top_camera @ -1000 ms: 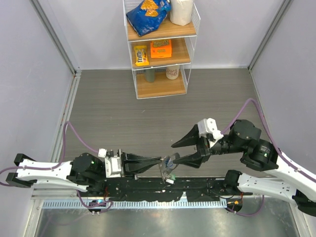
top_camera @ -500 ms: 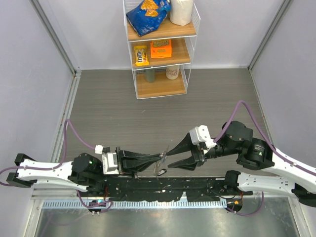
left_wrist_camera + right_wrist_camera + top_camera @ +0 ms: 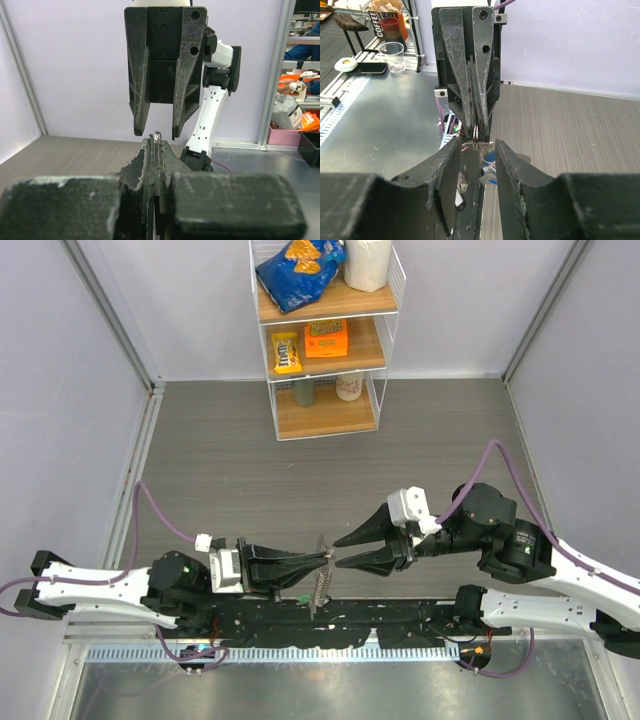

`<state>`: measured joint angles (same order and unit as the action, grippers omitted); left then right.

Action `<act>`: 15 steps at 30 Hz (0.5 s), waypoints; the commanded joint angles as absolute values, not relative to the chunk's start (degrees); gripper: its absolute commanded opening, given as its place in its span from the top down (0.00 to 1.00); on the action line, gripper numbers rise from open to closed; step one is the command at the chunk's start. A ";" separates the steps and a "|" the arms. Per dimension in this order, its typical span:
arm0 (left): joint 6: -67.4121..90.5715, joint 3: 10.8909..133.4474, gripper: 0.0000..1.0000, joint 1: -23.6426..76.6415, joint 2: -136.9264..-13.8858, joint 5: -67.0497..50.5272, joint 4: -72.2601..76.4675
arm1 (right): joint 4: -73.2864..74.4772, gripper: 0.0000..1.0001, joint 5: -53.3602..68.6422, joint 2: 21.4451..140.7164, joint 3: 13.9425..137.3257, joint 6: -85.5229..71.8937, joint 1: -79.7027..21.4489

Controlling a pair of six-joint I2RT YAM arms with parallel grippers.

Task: Put the keys on the keyring

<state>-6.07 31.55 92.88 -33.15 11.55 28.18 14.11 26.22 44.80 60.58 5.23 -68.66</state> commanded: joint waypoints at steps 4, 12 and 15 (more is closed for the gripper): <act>-5.27 31.55 1.00 92.81 -32.70 13.27 34.72 | 10.72 0.62 26.54 45.70 62.93 4.22 -69.26; -4.92 31.29 1.00 92.81 -32.34 12.92 35.33 | 11.07 0.65 26.28 46.76 63.37 4.13 -69.52; -4.84 31.20 1.00 92.81 -32.26 12.83 35.59 | 11.25 0.69 26.28 47.20 63.63 4.13 -69.87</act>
